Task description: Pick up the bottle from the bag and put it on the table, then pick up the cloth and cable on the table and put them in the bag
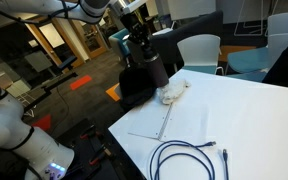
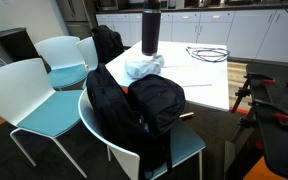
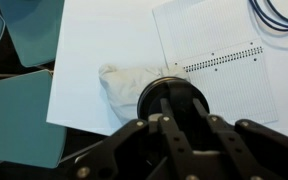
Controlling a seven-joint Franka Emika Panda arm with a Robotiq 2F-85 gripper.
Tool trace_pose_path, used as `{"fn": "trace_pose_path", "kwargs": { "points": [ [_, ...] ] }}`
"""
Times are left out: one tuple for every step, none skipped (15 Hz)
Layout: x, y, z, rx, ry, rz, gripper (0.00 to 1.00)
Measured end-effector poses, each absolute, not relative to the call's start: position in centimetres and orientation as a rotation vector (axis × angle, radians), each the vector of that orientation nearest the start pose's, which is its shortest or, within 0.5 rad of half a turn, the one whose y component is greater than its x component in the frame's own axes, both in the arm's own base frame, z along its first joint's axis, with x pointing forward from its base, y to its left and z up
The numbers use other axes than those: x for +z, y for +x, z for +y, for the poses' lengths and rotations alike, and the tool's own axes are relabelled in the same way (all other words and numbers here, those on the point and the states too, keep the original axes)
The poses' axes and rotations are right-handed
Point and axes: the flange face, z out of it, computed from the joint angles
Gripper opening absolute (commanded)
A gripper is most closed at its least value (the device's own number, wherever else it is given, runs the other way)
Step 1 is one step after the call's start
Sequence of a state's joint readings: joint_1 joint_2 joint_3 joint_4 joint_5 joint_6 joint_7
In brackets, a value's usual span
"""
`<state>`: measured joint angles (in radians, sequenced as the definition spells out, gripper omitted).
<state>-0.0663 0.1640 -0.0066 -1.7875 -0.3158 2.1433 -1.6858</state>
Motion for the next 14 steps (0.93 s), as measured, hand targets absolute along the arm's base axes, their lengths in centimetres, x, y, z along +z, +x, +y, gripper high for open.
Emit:
{"fn": "trace_pose_path", "kwargs": {
  "points": [
    [47.9, 62.4, -6.9, -0.141, 1.810, 2.152, 0.06],
    [47.8, 62.4, -7.9, -0.148, 1.827, 2.138, 0.06],
    [47.7, 62.3, -8.7, -0.153, 1.841, 2.126, 0.06],
    [47.5, 62.3, -9.5, -0.157, 1.855, 2.113, 0.06],
    [47.3, 62.4, -10.3, -0.160, 1.868, 2.101, 0.06],
    [47.0, 62.5, -11.1, -0.163, 1.881, 2.088, 0.06],
    [46.7, 62.7, -11.8, -0.166, 1.892, 2.077, 0.06],
    [46.4, 62.8, -12.6, -0.168, 1.904, 2.065, 0.06],
    [46.0, 63.1, -13.3, -0.169, 1.917, 2.050, 0.06],
    [45.6, 63.3, -14.0, -0.171, 1.936, 2.031, 0.06],
    [45.2, 63.6, -14.7, -0.175, 1.951, 2.017, 0.06],
    [44.8, 63.9, -15.3, -0.178, 1.968, 2.001, 0.06],
    [44.4, 64.2, -15.8, -0.181, 1.982, 1.989, 0.06],
    [44.1, 64.6, -16.3, -0.182, 1.993, 1.980, 0.06]
  ]
}}
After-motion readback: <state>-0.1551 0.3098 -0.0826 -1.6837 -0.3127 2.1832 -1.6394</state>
